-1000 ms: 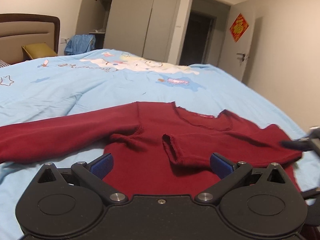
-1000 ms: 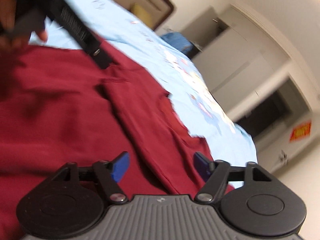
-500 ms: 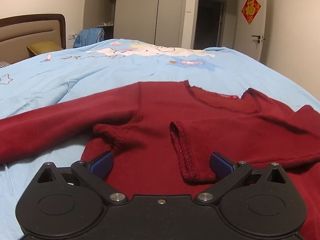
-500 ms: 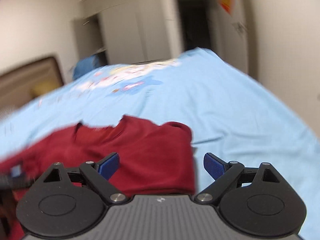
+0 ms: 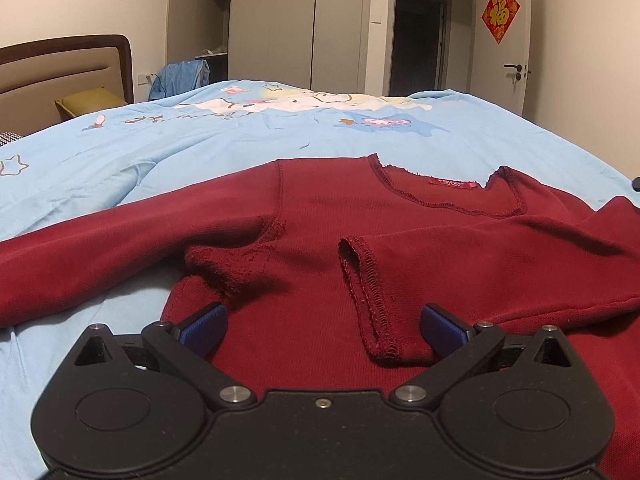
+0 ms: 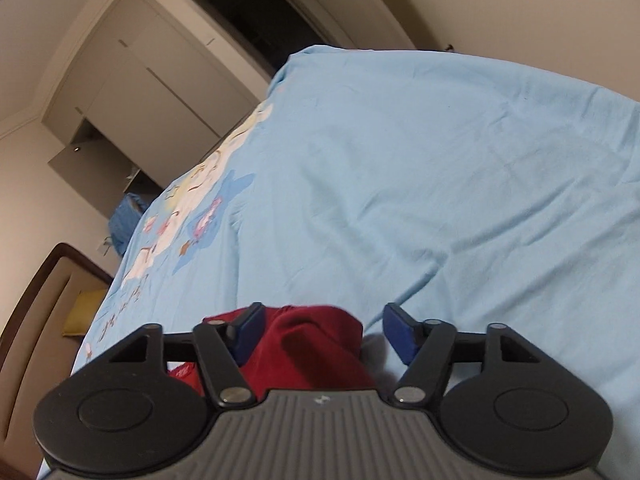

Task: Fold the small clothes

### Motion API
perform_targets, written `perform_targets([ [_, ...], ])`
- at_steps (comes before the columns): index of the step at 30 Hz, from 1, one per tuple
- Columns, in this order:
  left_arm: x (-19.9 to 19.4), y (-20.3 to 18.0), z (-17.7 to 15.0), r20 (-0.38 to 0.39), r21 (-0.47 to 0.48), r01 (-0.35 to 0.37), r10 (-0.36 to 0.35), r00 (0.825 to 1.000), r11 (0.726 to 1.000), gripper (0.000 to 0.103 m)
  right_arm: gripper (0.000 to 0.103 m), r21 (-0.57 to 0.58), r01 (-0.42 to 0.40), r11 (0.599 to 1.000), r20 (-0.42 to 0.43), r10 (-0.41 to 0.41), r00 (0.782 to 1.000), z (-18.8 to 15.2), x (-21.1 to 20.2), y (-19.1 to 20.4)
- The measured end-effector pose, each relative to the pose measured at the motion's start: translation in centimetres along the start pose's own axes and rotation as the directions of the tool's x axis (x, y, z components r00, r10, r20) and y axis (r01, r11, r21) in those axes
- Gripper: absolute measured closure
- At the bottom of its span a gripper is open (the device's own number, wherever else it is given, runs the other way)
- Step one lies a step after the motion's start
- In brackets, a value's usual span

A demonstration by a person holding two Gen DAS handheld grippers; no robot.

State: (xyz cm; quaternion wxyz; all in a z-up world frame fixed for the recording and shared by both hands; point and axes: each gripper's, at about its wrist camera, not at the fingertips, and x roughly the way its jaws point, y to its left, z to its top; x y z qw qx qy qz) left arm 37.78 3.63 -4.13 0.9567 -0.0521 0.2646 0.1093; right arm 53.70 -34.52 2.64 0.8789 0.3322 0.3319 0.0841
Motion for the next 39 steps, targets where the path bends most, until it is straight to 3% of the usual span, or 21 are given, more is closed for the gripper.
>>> perform_targets([
  [4,0.0,0.0,0.0,0.0,-0.001,0.001,-0.001,1.0,1.0,0.0,0.055,0.114,0.02,0.993,-0.024,-0.018,1.0,0.6,1.6,-1.2],
  [5,0.0,0.0,0.0,0.0,-0.001,0.001,-0.001,1.0,1.0,0.0,0.062,0.122,0.025,0.992,-0.035,-0.021,0.999,0.7,1.9,-1.4],
  [8,0.0,0.0,0.0,0.0,-0.001,0.001,-0.001,1.0,1.0,0.0,0.068,0.131,0.023,0.991,-0.057,-0.016,0.998,0.5,2.5,-1.5],
  [9,0.0,0.0,0.0,0.0,-0.001,0.001,-0.001,1.0,1.0,0.0,0.078,0.125,0.021,0.992,-0.063,-0.013,0.998,0.5,2.6,-1.1],
  [11,0.0,0.0,0.0,0.0,-0.001,0.001,-0.001,1.0,1.0,0.0,0.088,0.085,0.03,0.996,-0.063,-0.025,0.998,0.5,2.5,-0.4],
  [16,0.0,0.0,0.0,0.0,-0.001,0.001,-0.001,1.0,1.0,0.0,0.093,-0.172,0.092,0.981,0.012,-0.091,0.996,0.6,1.6,3.4],
  [18,0.0,0.0,0.0,0.0,0.0,0.001,-0.001,1.0,1.0,0.0,0.094,-0.386,0.168,0.907,0.094,-0.143,0.985,0.0,1.3,5.9],
  [21,0.0,0.0,0.0,0.0,-0.001,0.001,-0.001,1.0,1.0,0.0,0.096,-0.646,0.259,0.718,0.199,-0.169,0.965,-2.3,1.4,8.9],
  [22,0.0,0.0,0.0,0.0,-0.001,0.001,-0.001,1.0,1.0,0.0,0.096,-0.671,0.266,0.692,0.201,-0.176,0.964,-2.8,1.5,9.3],
  [25,0.0,0.0,0.0,0.0,-0.001,0.001,-0.001,1.0,1.0,0.0,0.095,-0.68,0.281,0.677,0.207,-0.19,0.96,-3.4,1.5,9.2],
  [27,0.0,0.0,0.0,0.0,-0.001,0.001,-0.001,1.0,1.0,0.0,0.093,-0.66,0.269,0.702,0.201,-0.18,0.963,-3.3,1.1,8.5],
  [29,0.0,0.0,0.0,0.0,-0.001,0.001,-0.001,1.0,1.0,0.0,0.091,-0.612,0.231,0.756,0.17,-0.16,0.972,-2.9,0.2,7.5],
  [31,0.0,0.0,0.0,0.0,-0.001,0.001,-0.001,1.0,1.0,0.0,0.076,-0.573,0.179,0.8,0.13,-0.128,0.983,-2.6,-1.0,6.2],
  [32,0.0,0.0,0.0,0.0,-0.001,0.001,-0.001,1.0,1.0,0.0,0.061,-0.557,0.152,0.816,0.108,-0.11,0.988,-2.5,-1.5,5.5],
  [33,0.0,0.0,0.0,0.0,-0.001,0.001,-0.001,1.0,1.0,0.0,0.053,-0.539,0.119,0.834,0.082,-0.089,0.993,-2.6,-2.2,4.8],
  [39,0.0,0.0,0.0,0.0,-0.001,0.001,-0.001,1.0,1.0,0.0,0.049,-0.434,0.032,0.9,-0.063,-0.066,0.996,-4.4,-2.3,2.0],
])
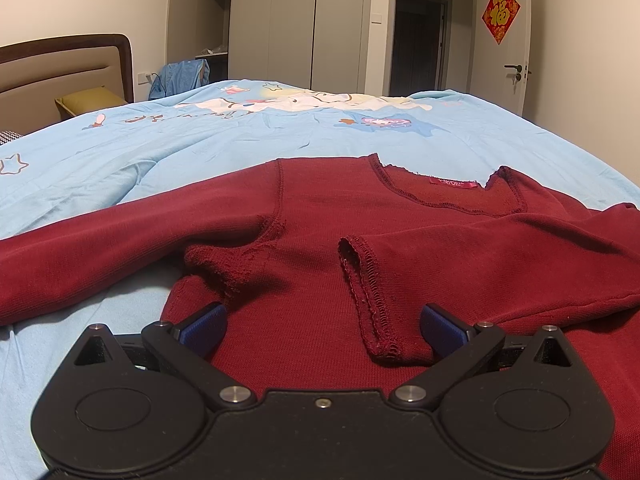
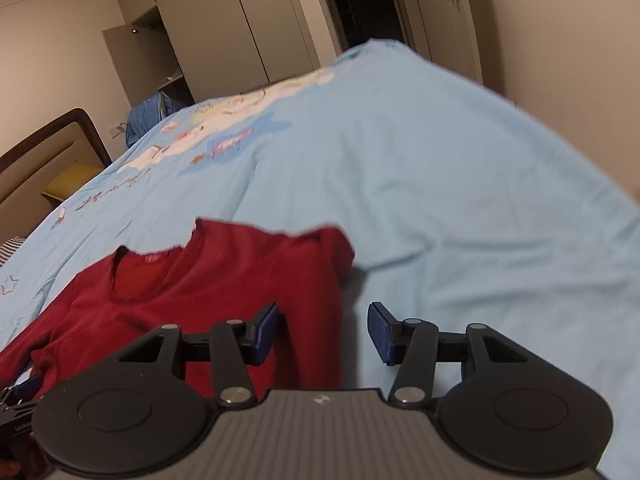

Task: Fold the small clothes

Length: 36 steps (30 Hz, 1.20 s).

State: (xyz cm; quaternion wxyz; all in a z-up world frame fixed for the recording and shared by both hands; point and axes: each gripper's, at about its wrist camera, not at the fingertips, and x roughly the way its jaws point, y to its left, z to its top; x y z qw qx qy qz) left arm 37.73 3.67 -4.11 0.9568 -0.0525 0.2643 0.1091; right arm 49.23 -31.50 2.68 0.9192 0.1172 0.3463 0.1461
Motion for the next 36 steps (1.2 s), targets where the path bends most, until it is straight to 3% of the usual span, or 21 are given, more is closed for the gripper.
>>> perform_targets([
  [1,0.0,0.0,0.0,0.0,0.0,0.0,0.0,1.0,1.0,0.0,0.052,0.023,-0.011,1.0,-0.012,0.011,1.0,-0.5,0.1,-0.1],
  [3,0.0,0.0,0.0,0.0,-0.001,0.001,-0.001,1.0,1.0,0.0,0.081,0.037,-0.032,0.999,-0.015,0.033,0.999,-1.1,-0.1,0.1],
  [5,0.0,0.0,0.0,0.0,-0.001,0.001,-0.001,1.0,1.0,0.0,0.089,0.005,-0.018,1.0,0.001,0.018,1.0,-1.5,-0.7,0.7],
  [9,0.0,0.0,0.0,0.001,-0.001,0.001,-0.001,1.0,1.0,0.0,0.095,0.067,-0.023,0.998,0.012,0.022,1.0,-1.9,-3.0,0.4],
  [13,0.1,0.0,-0.1,0.002,-0.005,0.005,-0.005,1.0,1.0,0.0,0.095,0.15,-0.016,0.989,-0.05,0.023,0.998,-3.5,-3.4,-0.8],
  [17,0.0,0.1,-0.1,0.002,-0.005,0.004,-0.004,1.0,1.0,0.0,0.091,0.161,-0.028,0.987,-0.028,0.033,0.999,-4.0,-3.4,-1.0],
  [19,0.1,0.1,-0.1,0.001,-0.006,0.004,-0.004,1.0,1.0,0.0,0.077,0.146,-0.043,0.988,-0.018,0.047,0.999,-3.4,-3.6,-0.6],
  [20,0.1,0.0,-0.1,0.001,-0.006,0.004,-0.004,1.0,1.0,0.0,0.06,0.143,-0.055,0.988,-0.014,0.057,0.998,-3.1,-3.6,-0.4],
  [21,0.2,0.0,-0.1,0.0,-0.005,0.004,-0.004,1.0,1.0,0.0,0.051,0.149,-0.065,0.987,-0.002,0.066,0.998,-2.6,-3.6,-0.3],
  [25,0.2,0.0,-0.1,0.001,-0.006,0.004,-0.004,1.0,1.0,0.0,0.047,0.198,-0.083,0.977,0.025,0.079,0.997,-0.4,-2.6,-0.4],
  [29,0.1,0.1,-0.1,0.001,-0.007,0.005,-0.005,1.0,1.0,0.0,0.047,0.266,-0.038,0.963,0.022,0.034,0.999,1.4,0.3,-1.3],
  [31,0.2,0.0,-0.1,0.001,-0.008,0.006,-0.006,1.0,1.0,0.0,0.056,0.295,-0.016,0.956,0.023,0.009,1.0,1.7,1.5,-1.8],
  [32,0.2,0.1,-0.1,0.001,-0.008,0.006,-0.006,1.0,1.0,0.0,0.08,0.303,-0.017,0.953,0.03,0.008,1.0,1.8,1.9,-2.0],
  [33,0.2,0.0,-0.1,0.001,-0.008,0.006,-0.006,1.0,1.0,0.0,0.09,0.3,-0.016,0.954,0.037,0.006,0.999,1.8,2.1,-2.0],
  [36,0.2,0.1,-0.1,0.001,-0.008,0.006,-0.006,1.0,1.0,0.0,0.092,0.19,0.022,0.981,0.111,-0.043,0.993,1.4,1.1,-0.8],
])
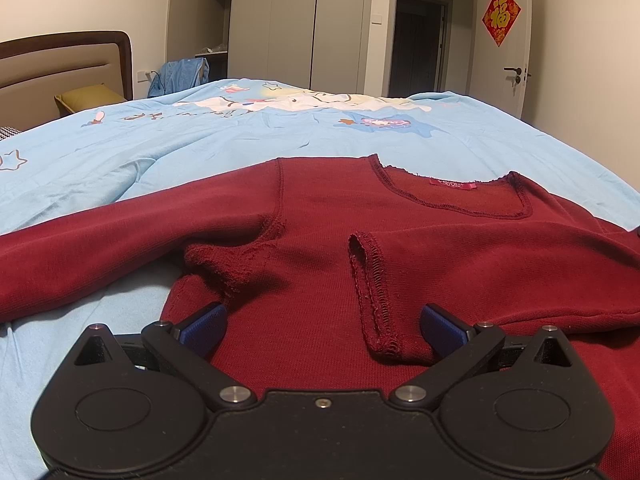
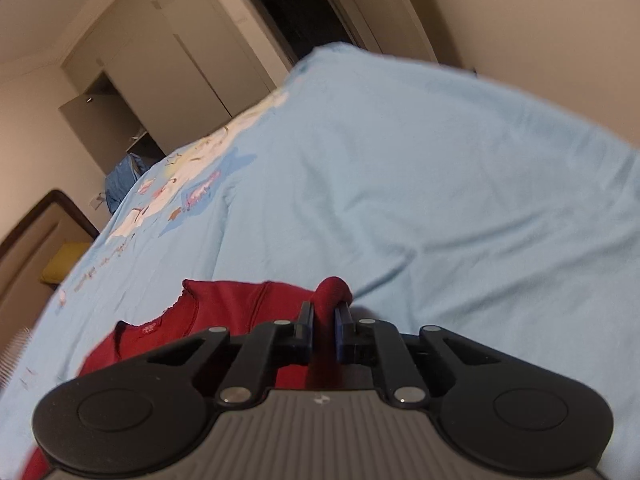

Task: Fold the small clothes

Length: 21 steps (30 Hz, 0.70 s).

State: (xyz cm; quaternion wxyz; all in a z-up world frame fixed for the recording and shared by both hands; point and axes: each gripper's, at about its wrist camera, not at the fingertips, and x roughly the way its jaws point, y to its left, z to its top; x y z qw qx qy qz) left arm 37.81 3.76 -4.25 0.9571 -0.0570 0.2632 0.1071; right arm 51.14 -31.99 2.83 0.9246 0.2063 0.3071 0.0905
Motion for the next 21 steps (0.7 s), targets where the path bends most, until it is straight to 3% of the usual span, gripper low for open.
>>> perform_targets([
  [3,0.0,0.0,0.0,0.001,-0.004,0.005,-0.005,1.0,1.0,0.0,0.092,-0.11,0.069,0.992,0.029,-0.066,0.997,-0.6,0.1,0.8],
  [9,0.0,0.1,0.0,0.001,-0.005,0.007,-0.007,1.0,1.0,0.0,0.09,-0.095,0.097,0.991,-0.003,-0.097,0.995,-2.1,1.5,-0.2],
  [10,0.0,0.0,0.0,0.001,-0.006,0.007,-0.007,1.0,1.0,0.0,0.088,-0.097,0.1,0.99,0.003,-0.1,0.995,-2.2,1.3,-0.2],
  [12,0.0,0.1,0.0,0.001,-0.006,0.007,-0.007,1.0,1.0,0.0,0.07,-0.083,0.102,0.991,0.014,-0.101,0.995,-2.4,0.3,-0.3],
  [16,0.0,0.0,0.0,0.002,-0.006,0.007,-0.007,1.0,1.0,0.0,0.061,-0.131,0.079,0.988,0.043,-0.074,0.996,-3.7,-3.1,-0.1],
  [18,0.0,0.1,0.0,0.002,-0.005,0.007,-0.007,1.0,1.0,0.0,0.052,-0.176,0.06,0.983,0.05,-0.052,0.997,-5.1,-5.0,0.2],
  [21,0.0,0.0,0.0,0.002,-0.006,0.007,-0.007,1.0,1.0,0.0,0.049,-0.244,0.07,0.967,0.057,-0.058,0.997,-7.5,-6.7,0.7],
])
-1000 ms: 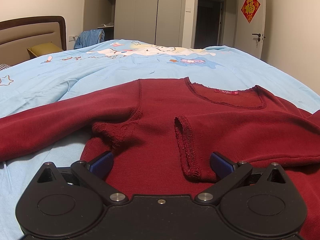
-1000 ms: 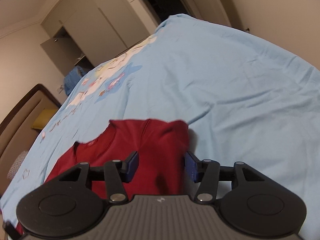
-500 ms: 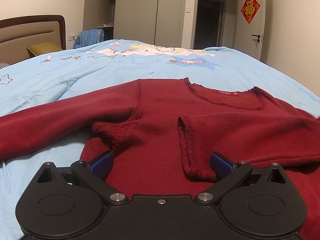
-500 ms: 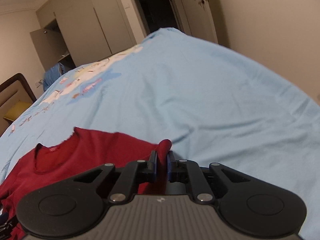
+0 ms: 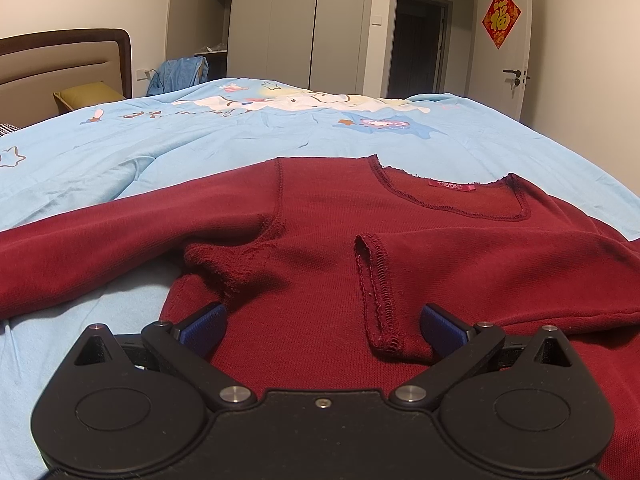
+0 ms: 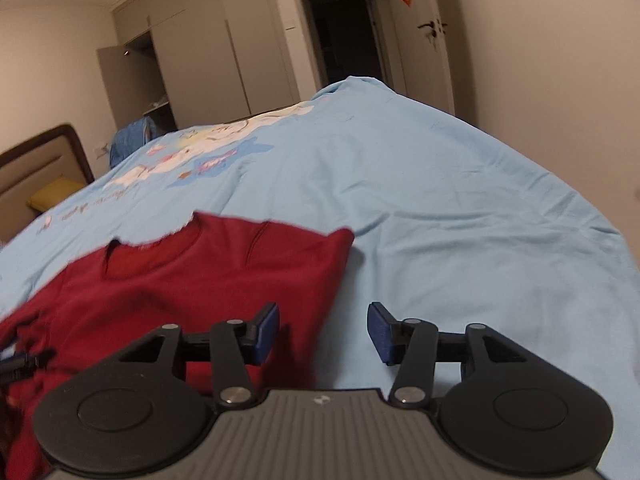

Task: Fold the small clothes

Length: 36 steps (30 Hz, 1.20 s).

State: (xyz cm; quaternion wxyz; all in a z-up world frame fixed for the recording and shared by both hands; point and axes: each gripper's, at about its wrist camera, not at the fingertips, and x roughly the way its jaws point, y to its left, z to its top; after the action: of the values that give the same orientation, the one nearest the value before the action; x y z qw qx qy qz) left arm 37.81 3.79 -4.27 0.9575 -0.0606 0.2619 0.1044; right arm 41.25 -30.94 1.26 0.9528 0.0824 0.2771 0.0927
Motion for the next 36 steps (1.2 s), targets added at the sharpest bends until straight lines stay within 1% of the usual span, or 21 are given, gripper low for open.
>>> perform_targets([
  [1,0.0,0.0,0.0,0.0,0.0,0.0,0.0,1.0,1.0,0.0,0.049,-0.022,0.013,1.0,0.006,-0.013,1.0,-0.7,-0.5,0.2],
  [4,0.0,0.0,0.0,0.0,0.0,0.0,0.0,1.0,1.0,0.0,0.048,-0.092,0.084,0.992,0.013,-0.083,0.996,-2.6,-0.6,0.8],
  [6,0.0,0.0,0.0,0.001,-0.001,0.001,-0.001,1.0,1.0,0.0,0.047,-0.086,0.096,0.992,0.031,-0.094,0.995,-3.4,-0.6,0.6],
  [11,0.0,0.1,0.0,0.001,-0.001,0.001,-0.001,1.0,1.0,0.0,0.046,-0.153,0.156,0.976,0.063,-0.148,0.987,-4.3,-0.7,1.6],
  [13,0.0,0.1,0.0,0.001,-0.002,0.001,-0.001,1.0,1.0,0.0,0.044,-0.161,0.163,0.973,0.07,-0.153,0.986,-4.6,-0.7,1.7],
  [15,0.1,0.0,0.0,0.002,-0.004,0.002,-0.002,1.0,1.0,0.0,0.039,-0.161,0.165,0.973,0.073,-0.154,0.985,-4.8,-0.6,1.5],
  [19,0.1,0.1,0.1,-0.001,-0.003,0.002,-0.002,1.0,1.0,0.0,0.033,-0.157,0.157,0.975,0.071,-0.147,0.987,-4.7,-0.6,1.2],
  [20,0.1,0.1,0.1,-0.006,-0.004,0.004,-0.004,1.0,1.0,0.0,0.03,-0.154,0.15,0.977,0.071,-0.141,0.988,-4.6,-0.7,1.1],
  [22,0.0,0.2,0.5,-0.026,-0.01,0.009,-0.009,1.0,1.0,0.0,0.021,-0.146,0.133,0.98,0.071,-0.124,0.99,-4.3,-1.2,1.0],
  [24,-0.8,0.6,1.1,-0.048,-0.019,0.011,-0.012,0.999,1.0,0.001,0.01,-0.13,0.117,0.985,0.092,-0.106,0.99,-3.9,-2.6,1.1],
  [27,-3.0,2.0,1.2,-0.056,-0.064,0.025,-0.028,0.998,0.998,0.001,0.0,-0.12,0.044,0.992,0.126,-0.029,0.992,-3.8,-5.3,1.9],
  [29,-5.1,3.5,1.1,-0.047,-0.1,0.038,-0.043,0.998,0.994,0.001,0.0,-0.139,-0.013,0.99,0.131,0.031,0.991,-4.0,-6.9,3.0],
  [31,-7.2,5.4,1.1,-0.034,-0.133,0.025,-0.03,0.999,0.991,0.001,0.0,-0.17,-0.062,0.984,0.134,0.086,0.987,-4.4,-8.4,4.4],
  [34,-10.4,9.6,0.9,-0.016,-0.195,-0.012,0.009,1.0,0.981,0.001,0.0,-0.21,-0.144,0.967,0.135,0.175,0.975,-5.5,-10.3,7.0],
  [36,-12.2,12.7,0.6,-0.021,-0.237,-0.056,0.053,0.998,0.97,0.0,0.0,-0.232,-0.196,0.953,0.123,0.228,0.966,-6.5,-11.1,8.8],
])
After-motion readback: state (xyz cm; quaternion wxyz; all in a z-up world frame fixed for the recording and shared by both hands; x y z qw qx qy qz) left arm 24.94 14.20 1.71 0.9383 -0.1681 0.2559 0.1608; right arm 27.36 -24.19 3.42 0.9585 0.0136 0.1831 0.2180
